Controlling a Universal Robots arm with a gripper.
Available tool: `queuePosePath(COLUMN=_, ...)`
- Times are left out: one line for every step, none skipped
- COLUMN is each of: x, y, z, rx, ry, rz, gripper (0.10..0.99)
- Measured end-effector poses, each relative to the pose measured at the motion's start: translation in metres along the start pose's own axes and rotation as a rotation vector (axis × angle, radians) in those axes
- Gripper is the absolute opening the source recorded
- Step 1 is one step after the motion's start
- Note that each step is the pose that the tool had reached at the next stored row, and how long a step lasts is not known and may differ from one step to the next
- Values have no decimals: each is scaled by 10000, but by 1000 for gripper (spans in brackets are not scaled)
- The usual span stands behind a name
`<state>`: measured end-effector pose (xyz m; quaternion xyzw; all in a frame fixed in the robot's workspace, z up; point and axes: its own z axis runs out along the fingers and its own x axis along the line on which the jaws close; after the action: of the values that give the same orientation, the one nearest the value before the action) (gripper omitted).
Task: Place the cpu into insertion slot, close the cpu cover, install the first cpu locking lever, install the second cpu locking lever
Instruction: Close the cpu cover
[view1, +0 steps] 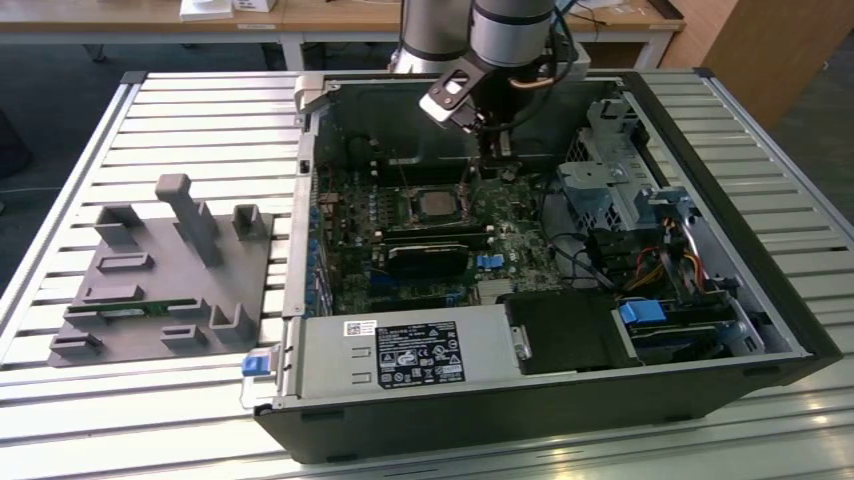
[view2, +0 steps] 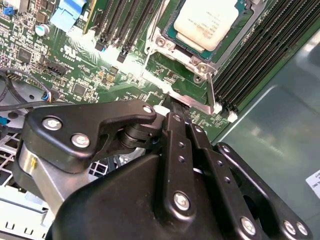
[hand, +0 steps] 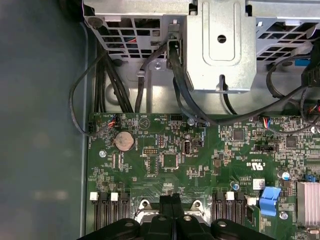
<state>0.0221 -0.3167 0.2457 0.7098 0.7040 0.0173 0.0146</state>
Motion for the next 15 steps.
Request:
queuePosePath(x=0, y=-6, z=0, rx=0, ry=0, rz=0, gripper=106)
queuePosePath(x=0, y=-11, z=-1, rx=0, ry=-1, rz=-1, gripper=106)
queuePosePath(x=0, y=-17, z=-1, rx=0, ry=0, rz=-1, gripper=106)
queuePosePath(x=0, y=-23, z=-1, rx=0, ry=0, rz=0, gripper=106)
queuePosePath(x=0, y=-30, z=-1, rx=0, ry=0, rz=0, gripper=106)
queuePosePath(x=0, y=-37, z=-2, rx=0, ry=0, rz=0, gripper=106)
queuePosePath(x=0, y=-44, z=-2, rx=0, ry=0, rz=0, gripper=106)
queuePosePath(x=0, y=-50, z=-2, rx=0, ry=0, rz=0, gripper=106)
queuePosePath(x=-1, y=-57, z=-2, rx=0, ry=0, rz=0, gripper=106)
queuePosePath(x=-1, y=-64, z=-3, rx=0, ry=-1, rz=0, gripper=106)
queuePosePath(x=0, y=-71, z=-3, rx=0, ry=0, rz=0, gripper=106)
queuePosePath(x=-1, y=-77, z=-3, rx=0, ry=0, rz=0, gripper=106)
queuePosePath(x=-1, y=-84, z=-3, rx=0, ry=1, rz=-1, gripper=106)
queuePosePath(x=-1, y=-91, z=-4, rx=0, ry=0, rz=0, gripper=106)
queuePosePath(x=-1, y=-98, z=-4, rx=0, ry=0, rz=0, gripper=106)
